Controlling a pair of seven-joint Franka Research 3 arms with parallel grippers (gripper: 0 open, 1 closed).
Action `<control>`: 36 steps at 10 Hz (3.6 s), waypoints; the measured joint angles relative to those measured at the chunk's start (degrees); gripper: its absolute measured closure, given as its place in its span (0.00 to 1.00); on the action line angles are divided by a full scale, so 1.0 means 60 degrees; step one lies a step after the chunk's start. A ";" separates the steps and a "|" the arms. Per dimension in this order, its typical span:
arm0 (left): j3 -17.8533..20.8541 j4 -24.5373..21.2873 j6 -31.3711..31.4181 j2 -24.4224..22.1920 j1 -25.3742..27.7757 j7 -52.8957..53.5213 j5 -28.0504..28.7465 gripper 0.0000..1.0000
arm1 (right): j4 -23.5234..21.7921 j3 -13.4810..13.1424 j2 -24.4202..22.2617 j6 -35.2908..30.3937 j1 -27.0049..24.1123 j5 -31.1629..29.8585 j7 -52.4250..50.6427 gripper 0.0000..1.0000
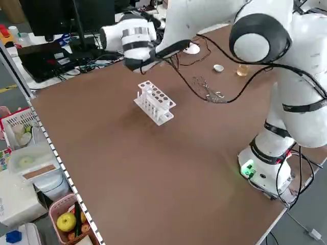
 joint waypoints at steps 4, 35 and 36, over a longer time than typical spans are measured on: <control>0.0008 0.0418 -0.0597 0.1644 0.1050 0.0498 -0.0059 0.79 | 0.0424 0.0279 -0.0010 0.0198 0.0678 0.1136 0.0138 0.62; 0.0029 0.0204 -0.0885 0.3678 0.2000 0.2454 -0.0050 0.79 | 0.0871 0.0443 0.0273 0.1595 0.1204 0.1665 0.5508 0.62; 0.0031 0.0253 -0.0891 0.3774 0.2000 0.2453 -0.0050 0.79 | 0.0872 0.0450 0.0273 0.1659 0.1205 0.1670 0.5704 0.62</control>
